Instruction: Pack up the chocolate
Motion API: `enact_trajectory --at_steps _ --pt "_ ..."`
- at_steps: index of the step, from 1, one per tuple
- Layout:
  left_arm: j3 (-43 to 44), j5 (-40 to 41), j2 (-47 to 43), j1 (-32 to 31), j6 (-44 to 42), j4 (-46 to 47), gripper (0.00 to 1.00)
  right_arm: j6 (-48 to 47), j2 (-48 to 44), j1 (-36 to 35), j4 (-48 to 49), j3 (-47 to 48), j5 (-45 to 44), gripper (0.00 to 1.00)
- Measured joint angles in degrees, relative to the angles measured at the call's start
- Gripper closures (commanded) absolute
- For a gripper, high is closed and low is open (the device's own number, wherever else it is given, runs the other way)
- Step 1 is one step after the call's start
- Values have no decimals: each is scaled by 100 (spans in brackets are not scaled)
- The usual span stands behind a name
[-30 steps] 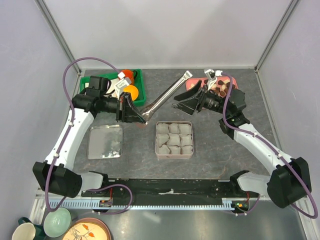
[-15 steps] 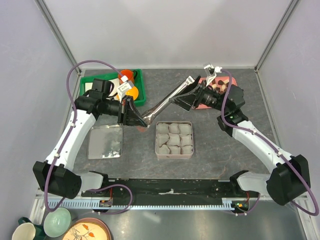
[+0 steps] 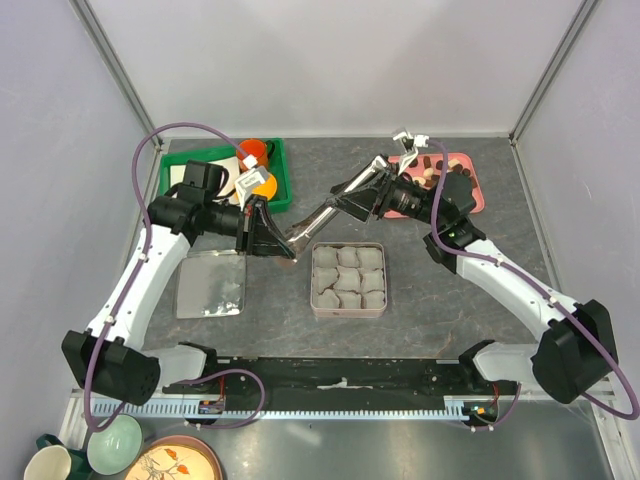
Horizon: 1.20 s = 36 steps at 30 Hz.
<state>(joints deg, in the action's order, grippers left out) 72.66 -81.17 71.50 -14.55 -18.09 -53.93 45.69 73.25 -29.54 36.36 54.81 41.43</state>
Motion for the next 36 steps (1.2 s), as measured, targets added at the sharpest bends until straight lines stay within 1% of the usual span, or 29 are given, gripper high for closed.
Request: enact_trajectory --at_steps 1,2,4,5,8,14,15,16,17,19,20,21,24,25,29,31,32,33,34,36 --pt "-2 9 -15 -20 0 2 96 4 0 -13 4 0 -9 32" --pt "-7 17 -31 -33 0 2 96 20 -2 -33 9 0 -22 36" --pt "-22 63 -59 -46 0 4 96 59 -13 -68 15 0 -35 41" --pt "-31 101 -72 -50 0 2 96 72 -24 -85 13 0 -42 46" --pt "-52 177 -131 -68 -7 4 96 109 -92 -127 -2 -2 -74 51" --pt "-79 306 -234 -214 -83 7 95 247 -376 -186 2 -120 -81 59" --pt "-81 323 -243 -249 -103 2 94 289 -442 -186 9 -175 -90 60" --pt "-81 361 -251 -304 -131 0 94 337 -518 -197 20 -232 -103 64" --pt "-81 387 -260 -356 -149 -4 93 378 -592 -203 48 -297 -118 66" --pt "-81 490 -293 -487 -186 -20 89 472 -734 -219 52 -391 -136 70" --pt "-81 531 -315 -553 -201 -24 85 501 -791 -225 46 -413 -133 71" --pt "-81 584 -337 -608 -210 -22 69 520 -841 -234 33 -426 -131 72" --pt "-76 693 -424 -702 -254 -42 40 452 -981 -247 -103 -474 -188 76" --pt "-72 780 -463 -728 -269 -63 38 382 -1027 -245 -219 -479 -254 79" --pt "44 1414 -614 -798 -295 -129 29 114 -1244 -216 -732 -481 -514 81" --pt "199 1816 -645 -811 -295 -157 22 -79 -1401 -205 -1016 -474 -678 82" --pt "273 1998 -654 -811 -295 -164 8 -186 -1467 -203 -1156 -461 -750 82" --pt "352 2236 -671 -811 -295 -173 2 -299 -1528 -197 -1318 -431 -815 82" --pt "365 2286 -680 -811 -295 -170 1 -387 -1574 -197 -1467 -387 -901 82" --pt "396 2824 -750 -804 -302 -122 1 -597 -1657 -192 -1775 -273 -946 82"
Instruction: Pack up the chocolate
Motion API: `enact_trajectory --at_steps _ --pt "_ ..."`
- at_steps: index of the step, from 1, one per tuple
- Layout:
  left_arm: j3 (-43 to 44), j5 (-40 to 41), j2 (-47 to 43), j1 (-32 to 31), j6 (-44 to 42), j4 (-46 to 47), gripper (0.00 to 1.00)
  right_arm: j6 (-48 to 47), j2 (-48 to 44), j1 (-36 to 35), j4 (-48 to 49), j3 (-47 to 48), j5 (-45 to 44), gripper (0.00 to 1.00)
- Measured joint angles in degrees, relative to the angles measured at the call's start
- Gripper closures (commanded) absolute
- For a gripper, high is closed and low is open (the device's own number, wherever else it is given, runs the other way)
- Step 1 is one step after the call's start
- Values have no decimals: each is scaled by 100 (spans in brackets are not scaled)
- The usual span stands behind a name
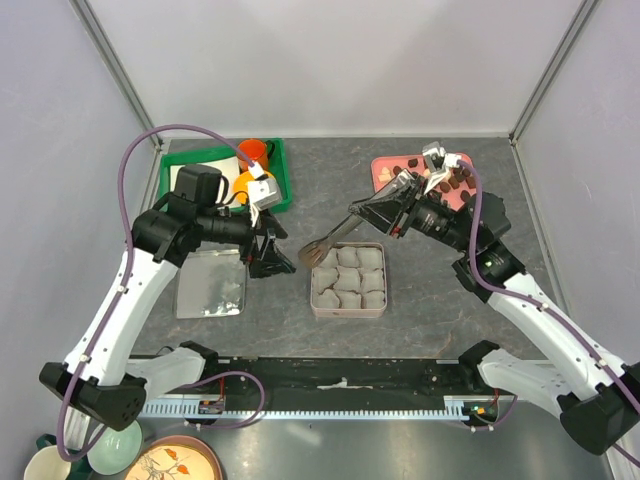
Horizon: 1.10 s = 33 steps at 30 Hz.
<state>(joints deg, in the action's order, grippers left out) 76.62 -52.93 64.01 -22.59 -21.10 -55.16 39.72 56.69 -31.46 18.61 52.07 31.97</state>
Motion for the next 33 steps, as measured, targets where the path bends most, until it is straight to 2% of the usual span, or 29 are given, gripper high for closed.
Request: enact_trajectory --at_steps 4,9,11,13,16,23,29,33 --pt "2 765 -131 9 2 90 1 -485 -177 -46 -656 225 -170 83" --pt "-4 1069 -260 11 28 205 1 -1241 -245 -63 -1311 452 -748 85" --pt "-57 1141 -280 26 48 308 1 -1556 -232 -68 -1504 457 -1119 90" --pt "-240 1270 -315 39 61 505 1 -1867 -173 -70 -1646 457 -1552 100" --pt "-798 1648 -341 39 66 894 6 -2297 122 -74 -1917 573 -2337 100" --pt "-2061 2612 -125 72 22 1399 8 -3130 1180 -81 -2267 951 -4037 100" --pt "-2205 3062 122 70 94 2079 16 -3560 1644 -66 -2166 1198 -4951 100" --pt "-1915 3480 1008 13 267 2618 15 -3617 1633 -57 -2024 1248 -5292 100"
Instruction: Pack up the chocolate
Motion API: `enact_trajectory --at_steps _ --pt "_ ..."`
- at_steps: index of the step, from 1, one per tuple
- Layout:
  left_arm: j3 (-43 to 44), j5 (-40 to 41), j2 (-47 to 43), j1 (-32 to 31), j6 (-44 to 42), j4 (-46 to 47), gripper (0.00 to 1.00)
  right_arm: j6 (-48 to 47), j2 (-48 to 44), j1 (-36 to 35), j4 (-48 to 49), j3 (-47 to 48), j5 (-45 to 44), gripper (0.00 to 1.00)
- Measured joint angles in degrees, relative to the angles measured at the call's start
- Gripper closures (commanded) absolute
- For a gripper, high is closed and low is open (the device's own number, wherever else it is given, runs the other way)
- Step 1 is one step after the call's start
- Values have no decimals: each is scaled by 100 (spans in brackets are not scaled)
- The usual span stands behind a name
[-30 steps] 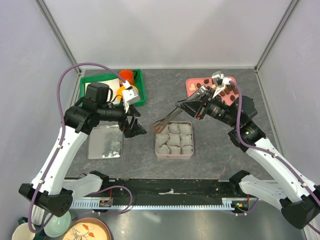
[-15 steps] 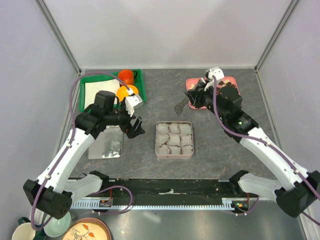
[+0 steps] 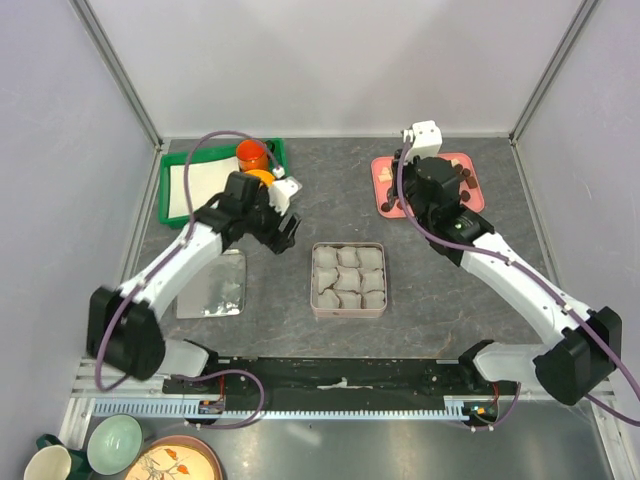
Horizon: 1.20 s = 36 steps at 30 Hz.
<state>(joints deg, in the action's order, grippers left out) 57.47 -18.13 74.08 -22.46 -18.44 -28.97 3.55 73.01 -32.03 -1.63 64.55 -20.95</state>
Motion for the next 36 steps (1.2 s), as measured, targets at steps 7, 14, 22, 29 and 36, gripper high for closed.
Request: enact_trajectory --at_steps 7,14,22,29,36 --pt "3156 551 3187 -382 544 20 12 144 -813 31 50 -251 -479 100" --pt "6765 811 5810 -721 1145 -372 1 468 -1775 37 -105 -522 -647 100" --pt "7473 1349 6625 -1283 1628 -522 1 616 -1932 37 -466 -748 -638 100" --pt "7514 1825 6852 -1628 2026 -498 1 702 -2094 37 -597 -852 -516 100" --pt "7534 2225 7101 -1661 2175 -407 1 769 -2472 37 -717 -929 -415 100"
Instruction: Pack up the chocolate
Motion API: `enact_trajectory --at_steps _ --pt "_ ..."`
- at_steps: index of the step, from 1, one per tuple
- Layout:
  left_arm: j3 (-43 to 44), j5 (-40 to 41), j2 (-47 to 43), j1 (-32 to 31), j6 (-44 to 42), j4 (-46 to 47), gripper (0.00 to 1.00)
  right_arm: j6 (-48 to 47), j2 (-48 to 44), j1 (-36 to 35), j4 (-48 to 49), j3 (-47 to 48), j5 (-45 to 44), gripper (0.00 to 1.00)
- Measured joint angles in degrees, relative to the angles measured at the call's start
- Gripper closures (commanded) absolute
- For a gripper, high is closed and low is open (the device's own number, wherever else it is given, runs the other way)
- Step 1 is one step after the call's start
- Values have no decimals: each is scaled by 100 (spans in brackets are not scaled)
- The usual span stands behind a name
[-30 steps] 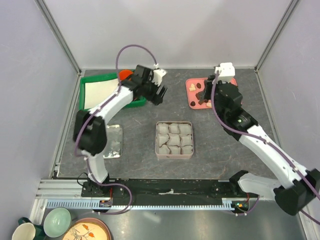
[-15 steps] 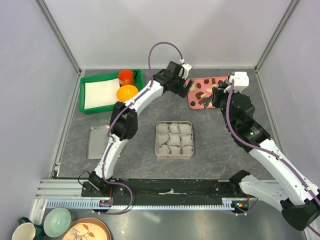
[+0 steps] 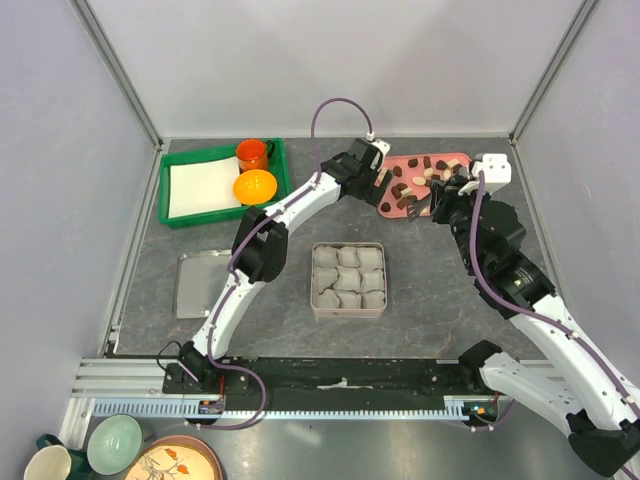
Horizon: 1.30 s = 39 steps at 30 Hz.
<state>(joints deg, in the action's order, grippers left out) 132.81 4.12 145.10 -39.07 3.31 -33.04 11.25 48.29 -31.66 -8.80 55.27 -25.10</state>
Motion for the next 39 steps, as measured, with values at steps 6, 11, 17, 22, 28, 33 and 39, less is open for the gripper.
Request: enact_trajectory --at_steps 6,11,17,22,28,33,39 --pt "57 225 142 9 0 17 1 35 -199 0 -68 -2 105 100" --pt "103 236 225 4 17 48 1 76 -286 0 -162 -39 201 100" --pt "223 188 310 -4 118 105 1 114 -330 0 -249 -118 304 100" --pt "229 72 319 -17 221 225 1 138 -332 0 -295 -168 385 100" --pt "315 109 389 -48 229 341 1 155 -387 0 -295 -170 437 100" --pt "378 284 525 -87 225 361 0 166 -542 0 -328 -170 472 100" --pt "420 407 647 -92 210 299 1 208 -612 0 -461 -87 514 100"
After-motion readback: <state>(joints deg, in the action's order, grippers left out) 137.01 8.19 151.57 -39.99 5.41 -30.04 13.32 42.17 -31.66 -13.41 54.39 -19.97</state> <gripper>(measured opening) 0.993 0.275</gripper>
